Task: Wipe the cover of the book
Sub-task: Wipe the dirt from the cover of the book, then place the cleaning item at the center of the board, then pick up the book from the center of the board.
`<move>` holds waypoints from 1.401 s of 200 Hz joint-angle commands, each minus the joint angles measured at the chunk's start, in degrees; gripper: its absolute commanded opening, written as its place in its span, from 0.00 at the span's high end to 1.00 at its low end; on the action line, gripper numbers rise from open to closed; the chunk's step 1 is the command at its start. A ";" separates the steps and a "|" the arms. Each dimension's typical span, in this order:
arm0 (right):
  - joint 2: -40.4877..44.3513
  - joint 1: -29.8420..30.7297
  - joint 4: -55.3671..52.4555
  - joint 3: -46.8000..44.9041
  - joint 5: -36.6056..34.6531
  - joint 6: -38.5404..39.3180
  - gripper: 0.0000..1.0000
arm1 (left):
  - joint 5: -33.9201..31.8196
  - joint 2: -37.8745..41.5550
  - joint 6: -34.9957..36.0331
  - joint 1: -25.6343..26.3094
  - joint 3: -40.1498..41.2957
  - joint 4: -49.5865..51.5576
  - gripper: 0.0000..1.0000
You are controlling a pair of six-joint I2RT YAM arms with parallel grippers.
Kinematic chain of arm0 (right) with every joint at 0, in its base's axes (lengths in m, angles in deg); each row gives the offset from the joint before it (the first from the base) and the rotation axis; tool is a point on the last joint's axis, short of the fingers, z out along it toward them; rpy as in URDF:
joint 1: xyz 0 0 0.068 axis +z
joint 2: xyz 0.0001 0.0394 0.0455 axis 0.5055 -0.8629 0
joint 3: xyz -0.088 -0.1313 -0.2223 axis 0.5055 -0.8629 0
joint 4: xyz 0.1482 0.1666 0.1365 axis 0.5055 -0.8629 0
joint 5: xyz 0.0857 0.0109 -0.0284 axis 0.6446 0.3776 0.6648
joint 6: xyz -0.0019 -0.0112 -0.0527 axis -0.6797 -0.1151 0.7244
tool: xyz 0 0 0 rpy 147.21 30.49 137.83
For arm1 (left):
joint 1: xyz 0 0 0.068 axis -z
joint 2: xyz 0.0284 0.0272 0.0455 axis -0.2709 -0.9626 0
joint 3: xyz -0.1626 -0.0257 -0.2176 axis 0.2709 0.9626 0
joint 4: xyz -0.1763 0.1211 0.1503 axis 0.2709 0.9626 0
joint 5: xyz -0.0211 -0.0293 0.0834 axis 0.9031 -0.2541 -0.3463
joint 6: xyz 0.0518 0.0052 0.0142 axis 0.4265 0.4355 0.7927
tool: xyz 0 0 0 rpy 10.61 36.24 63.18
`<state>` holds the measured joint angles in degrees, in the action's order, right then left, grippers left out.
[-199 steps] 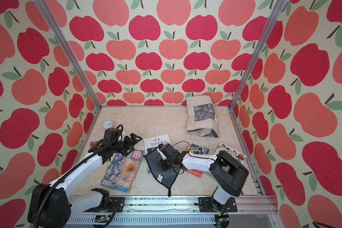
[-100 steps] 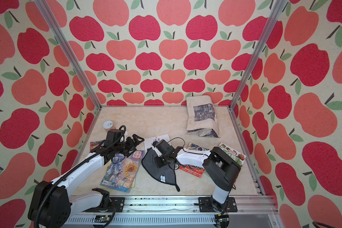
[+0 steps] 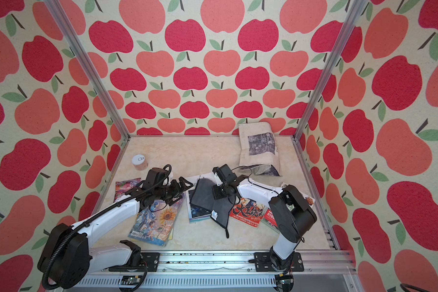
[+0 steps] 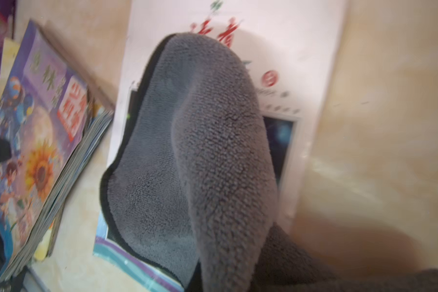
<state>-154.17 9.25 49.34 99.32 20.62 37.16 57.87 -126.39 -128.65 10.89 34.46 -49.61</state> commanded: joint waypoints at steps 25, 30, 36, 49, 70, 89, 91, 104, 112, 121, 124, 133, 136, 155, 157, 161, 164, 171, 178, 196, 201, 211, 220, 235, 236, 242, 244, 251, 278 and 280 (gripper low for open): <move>-9.91 -14.32 -10.57 20.81 -8.71 2.34 0.98 | -6.82 -2.95 -5.01 6.45 1.08 2.45 0.01; -10.91 -15.06 -10.79 22.98 -9.14 2.65 0.85 | -7.45 -3.27 -5.00 7.09 1.03 3.11 0.01; -12.22 -15.83 -12.06 26.13 -9.34 3.20 0.67 | -8.22 -3.53 -5.13 7.64 1.12 3.58 0.01; -14.76 -16.28 -17.64 33.58 -9.25 4.79 0.33 | -8.77 -3.91 -5.27 8.31 1.87 3.06 0.01; -12.61 -14.26 -21.47 35.00 -10.52 6.62 0.15 | -10.55 -4.43 -4.95 8.96 3.07 2.73 0.01; -5.94 -11.34 -18.67 27.16 -14.77 6.44 0.03 | -10.93 -4.91 -4.83 9.37 4.68 -1.34 0.01; -5.18 -11.10 -18.59 26.36 -15.06 6.26 0.03 | -10.90 -5.10 -4.83 9.41 4.84 -1.87 0.01; 0.47 -9.71 -16.55 19.50 -13.05 4.39 0.03 | -10.40 -6.58 -4.69 9.66 5.00 -3.67 0.01; 4.79 -8.81 -12.69 13.48 -9.55 2.98 0.02 | -10.17 -7.62 -4.25 9.79 4.57 -3.89 0.01; 9.25 -8.24 -7.74 6.86 -3.63 1.13 0.01 | -9.99 -8.95 -3.87 10.01 4.37 -4.02 0.01; 10.51 -7.90 -5.80 4.59 -1.37 0.49 0.01 | -9.84 -9.38 -3.80 9.99 4.37 -4.19 0.01; 13.55 -7.56 -0.31 -1.46 4.96 -1.85 0.01 | -9.60 -10.40 -3.54 10.06 4.58 -4.92 0.01; 14.23 -7.45 0.92 -3.03 6.42 -2.79 0.01 | -9.73 -10.62 -3.39 10.10 4.74 -5.21 0.01; 15.87 -6.91 6.93 -10.62 12.79 -5.99 0.01 | -10.41 -11.37 -2.21 10.08 6.03 -7.72 0.01; 15.72 -6.81 7.26 -11.17 13.30 -6.18 0.01 | -10.51 -11.42 -2.02 10.18 6.21 -8.17 0.01; 15.15 -6.75 8.37 -12.18 14.50 -6.45 0.01 | -10.66 -11.46 -1.73 10.17 6.65 -9.09 0.01; 14.61 -6.75 9.06 -12.77 15.57 -6.59 0.01 | -10.75 -11.38 -1.56 10.21 7.00 -9.93 0.01; 13.02 -6.67 10.17 -13.69 17.90 -7.16 0.01 | -10.71 -11.54 -1.21 10.21 7.94 -12.08 0.01; 11.38 -6.74 10.77 -14.14 19.53 -7.60 0.02 | -10.38 -11.86 -0.85 10.19 8.75 -14.48 0.01; 7.03 -6.92 14.90 -15.93 22.50 -9.58 0.02 | -9.09 -13.17 -0.26 10.21 10.13 -19.58 0.01; 5.69 -7.12 16.16 -16.24 23.12 -10.20 0.03 | -8.63 -13.58 -0.38 10.13 10.40 -20.49 0.01; 3.17 -7.54 18.66 -16.77 24.63 -11.44 0.03 | -7.78 -14.39 -0.36 10.10 10.69 -22.43 0.01; 0.89 -8.09 21.27 -17.31 26.21 -13.11 0.04 | -6.86 -15.03 -0.17 10.06 10.62 -23.62 0.01; -2.25 -9.26 27.84 -19.09 29.58 -17.19 0.06 | -5.48 -15.56 -0.26 9.97 10.78 -26.04 0.01; -2.48 -9.32 28.28 -19.19 29.75 -17.45 0.07 | -5.40 -15.53 -0.26 9.96 10.78 -26.26 0.01; -3.36 -9.53 30.79 -19.96 30.51 -19.00 0.07 | -4.96 -15.58 -0.41 9.87 10.87 -27.36 0.01; -3.61 -9.59 31.52 -20.20 30.74 -19.45 0.07 | -4.79 -15.63 -0.43 9.82 10.94 -27.80 0.01; -4.43 -9.56 33.86 -20.87 31.40 -20.75 0.08 | -4.18 -15.75 -0.52 9.69 11.03 -29.56 0.01; -7.01 -8.72 39.72 -22.59 32.80 -24.16 0.09 | -1.38 -15.87 -1.14 9.37 10.36 -35.88 0.02; -7.18 -8.69 40.13 -22.66 32.94 -24.37 0.09 | -1.17 -15.81 -1.09 9.37 10.17 -35.95 0.03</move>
<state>-157.01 -0.73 84.79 79.98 50.67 19.00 52.99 -141.14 -130.04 20.40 44.34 -80.38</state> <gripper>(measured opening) 0.919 0.992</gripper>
